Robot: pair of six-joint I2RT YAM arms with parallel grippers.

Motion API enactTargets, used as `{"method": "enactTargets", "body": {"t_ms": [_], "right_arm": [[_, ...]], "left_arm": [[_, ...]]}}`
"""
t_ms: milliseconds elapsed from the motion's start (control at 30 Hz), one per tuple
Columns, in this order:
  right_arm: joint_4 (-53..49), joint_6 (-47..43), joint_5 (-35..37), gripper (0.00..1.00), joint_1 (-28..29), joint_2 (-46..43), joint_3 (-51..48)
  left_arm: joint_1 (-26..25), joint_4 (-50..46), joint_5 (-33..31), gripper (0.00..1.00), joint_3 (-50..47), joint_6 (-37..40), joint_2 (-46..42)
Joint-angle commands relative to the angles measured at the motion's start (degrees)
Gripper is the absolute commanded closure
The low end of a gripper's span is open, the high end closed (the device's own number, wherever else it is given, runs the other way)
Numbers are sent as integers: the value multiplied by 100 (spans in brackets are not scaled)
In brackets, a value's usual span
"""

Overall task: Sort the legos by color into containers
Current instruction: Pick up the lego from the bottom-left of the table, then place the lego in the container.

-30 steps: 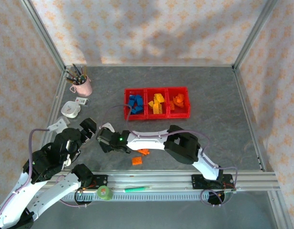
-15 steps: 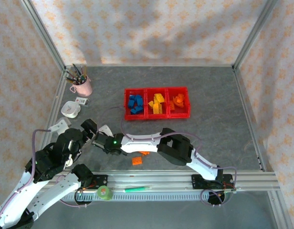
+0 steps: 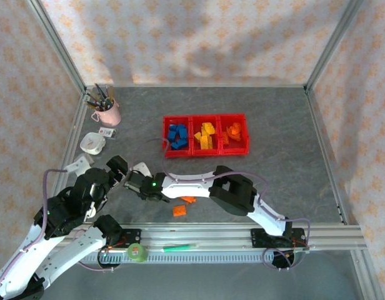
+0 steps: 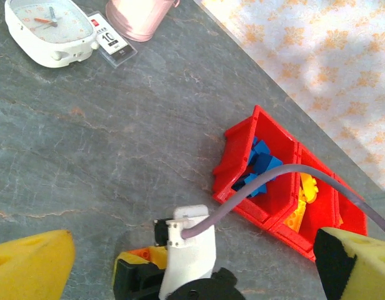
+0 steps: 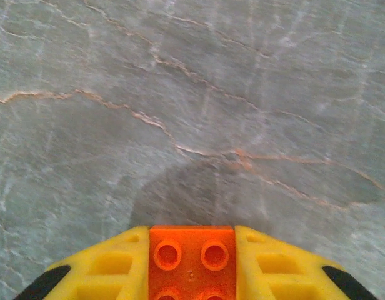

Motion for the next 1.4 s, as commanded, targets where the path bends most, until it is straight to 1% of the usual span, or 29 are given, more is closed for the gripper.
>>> {"method": "enactTargets", "body": {"t_ms": [0,167,367,533,667,900,1000,1033,1133,1200,1267,1367], "right_arm": [[43,171,-11,70,-195,-738,-330],[134,213,50,70,-604,-1588,-965],[3,267,121,70,-1406,-2637,-1606],[-18,250,31,70,-2414,-3443,-2195],[38,111,16,69,-3182,-3827,-2501],[-19,-134,96,69,-4431,-3720,-2530],[15,-212,242,69,-4740,-3473,-2433],[47,-238,175,69,-4845,-3368,-2404],[170,-260,-78,69,-5061,-3085,-2368],[218,-324,-153,69,-5082,-2913,-2309],[261,-397,-146,65,-5090,-2775,-2244],[201,-455,-89,56,-5091,-2641,-2102]], "left_arm": [[-28,220,-63,1,-6,135,69],[-28,476,71,1,-2,237,216],[-28,1128,385,1,-164,464,445],[-27,2054,850,1,-519,839,792],[-28,2893,1240,1,-741,1170,1157],[-28,4426,1709,1,-1164,1484,1796],[-25,4866,1853,1,-1244,1506,2031],[-27,4959,1898,1,-1238,1517,2114],[-28,5056,1944,1,-1206,1550,2363],[-28,5104,2002,1,-1183,1587,2483],[-28,5151,2040,1,-1180,1590,2566],[-27,5197,2106,1,-1166,1581,2655]]}}
